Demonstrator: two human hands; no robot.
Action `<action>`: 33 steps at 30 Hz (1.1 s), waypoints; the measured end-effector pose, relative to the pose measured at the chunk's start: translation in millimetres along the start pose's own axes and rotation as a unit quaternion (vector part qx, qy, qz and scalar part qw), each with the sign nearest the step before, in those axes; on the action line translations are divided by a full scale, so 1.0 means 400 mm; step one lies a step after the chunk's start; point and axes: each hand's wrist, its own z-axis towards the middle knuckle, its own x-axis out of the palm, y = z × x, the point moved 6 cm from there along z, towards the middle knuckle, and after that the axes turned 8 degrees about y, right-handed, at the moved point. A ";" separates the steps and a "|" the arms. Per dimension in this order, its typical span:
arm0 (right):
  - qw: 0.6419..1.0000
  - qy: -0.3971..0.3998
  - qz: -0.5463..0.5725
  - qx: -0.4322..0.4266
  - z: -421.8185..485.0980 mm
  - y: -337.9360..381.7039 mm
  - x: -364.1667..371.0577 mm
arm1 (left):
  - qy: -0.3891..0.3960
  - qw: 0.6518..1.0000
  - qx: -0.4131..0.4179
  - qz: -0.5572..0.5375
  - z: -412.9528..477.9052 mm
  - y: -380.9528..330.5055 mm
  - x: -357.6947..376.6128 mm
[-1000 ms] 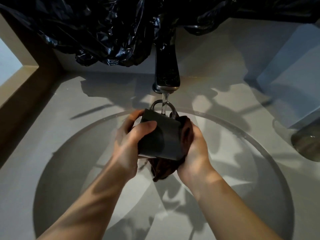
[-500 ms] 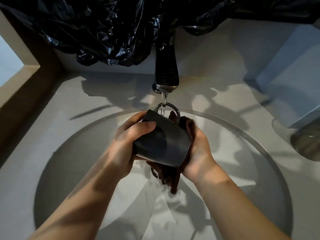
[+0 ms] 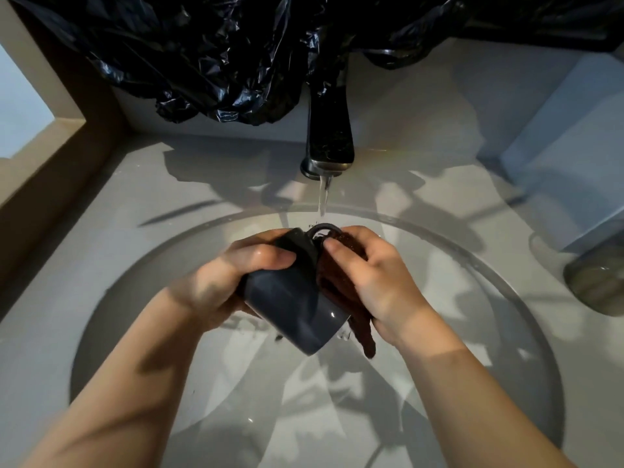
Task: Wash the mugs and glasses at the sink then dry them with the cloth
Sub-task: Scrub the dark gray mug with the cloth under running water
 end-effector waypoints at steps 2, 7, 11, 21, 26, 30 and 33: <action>0.997 -0.070 -0.012 -0.009 0.004 0.002 -0.014 | -0.057 0.998 0.013 -0.001 0.013 0.004 -0.006; 0.977 -0.209 0.053 0.007 -0.003 -0.013 -0.043 | -0.164 0.968 0.074 -0.173 0.032 0.035 0.051; 0.976 -0.215 -0.021 -0.024 -0.016 -0.001 -0.053 | -0.145 0.974 0.059 -0.162 0.040 0.029 0.074; 0.938 -0.337 0.047 -0.067 -0.019 0.012 -0.115 | -0.107 0.993 0.041 0.001 0.025 0.002 0.009; 0.969 -0.234 0.078 -0.007 -0.011 0.008 -0.100 | -0.034 0.998 -0.023 0.038 0.026 0.023 0.031; 0.995 0.072 -0.054 0.051 -0.005 0.016 -0.023 | -0.033 0.998 -0.021 0.044 0.031 0.025 0.015; 0.978 0.158 -0.123 0.058 -0.019 0.012 -0.005 | 0.001 0.997 -0.041 0.063 0.026 0.026 0.012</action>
